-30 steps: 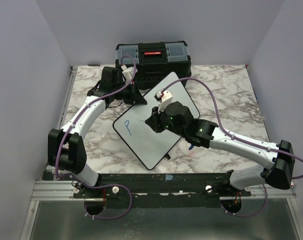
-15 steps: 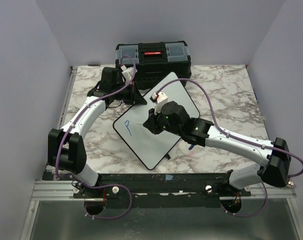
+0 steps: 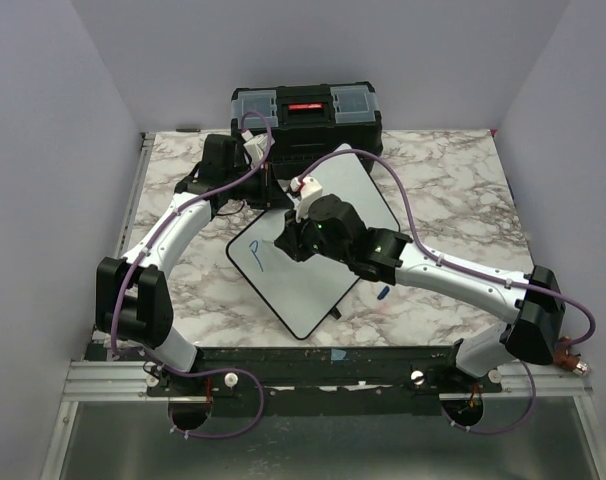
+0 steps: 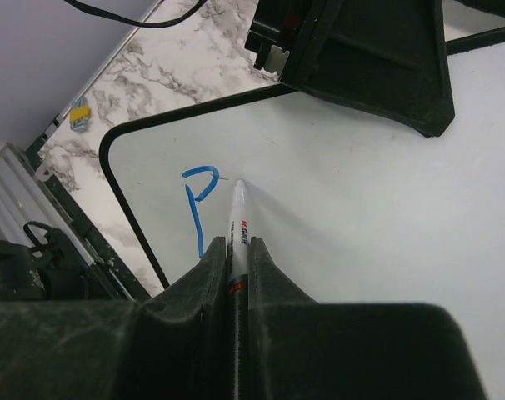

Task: Write a sentence on the whiteboard

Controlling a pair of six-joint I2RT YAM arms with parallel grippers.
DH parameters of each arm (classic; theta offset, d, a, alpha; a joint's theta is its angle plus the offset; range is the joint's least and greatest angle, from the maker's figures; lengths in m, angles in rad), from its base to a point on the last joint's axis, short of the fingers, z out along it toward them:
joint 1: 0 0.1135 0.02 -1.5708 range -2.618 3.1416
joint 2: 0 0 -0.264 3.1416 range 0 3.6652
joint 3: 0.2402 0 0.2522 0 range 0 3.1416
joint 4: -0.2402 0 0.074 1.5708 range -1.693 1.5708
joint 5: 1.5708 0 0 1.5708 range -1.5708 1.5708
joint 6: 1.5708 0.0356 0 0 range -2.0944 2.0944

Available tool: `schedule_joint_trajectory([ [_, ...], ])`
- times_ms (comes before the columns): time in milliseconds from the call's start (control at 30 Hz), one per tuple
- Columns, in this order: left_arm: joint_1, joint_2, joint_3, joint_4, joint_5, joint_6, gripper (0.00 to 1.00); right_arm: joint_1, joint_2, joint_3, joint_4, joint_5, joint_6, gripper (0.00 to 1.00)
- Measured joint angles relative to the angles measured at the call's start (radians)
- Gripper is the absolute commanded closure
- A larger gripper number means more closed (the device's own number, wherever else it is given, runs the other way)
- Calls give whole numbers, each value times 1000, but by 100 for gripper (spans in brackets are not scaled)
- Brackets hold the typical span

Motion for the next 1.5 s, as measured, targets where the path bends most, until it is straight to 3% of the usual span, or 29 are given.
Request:
schedule_joint_trajectory([
  [767, 0, 0, -2, 4, 0, -2, 100, 0, 14, 3, -34, -73, -11, 99],
  [1500, 0, 0, -4, 5, 0, -2, 100, 1, 6, 0, -77, 7, -10, 99],
])
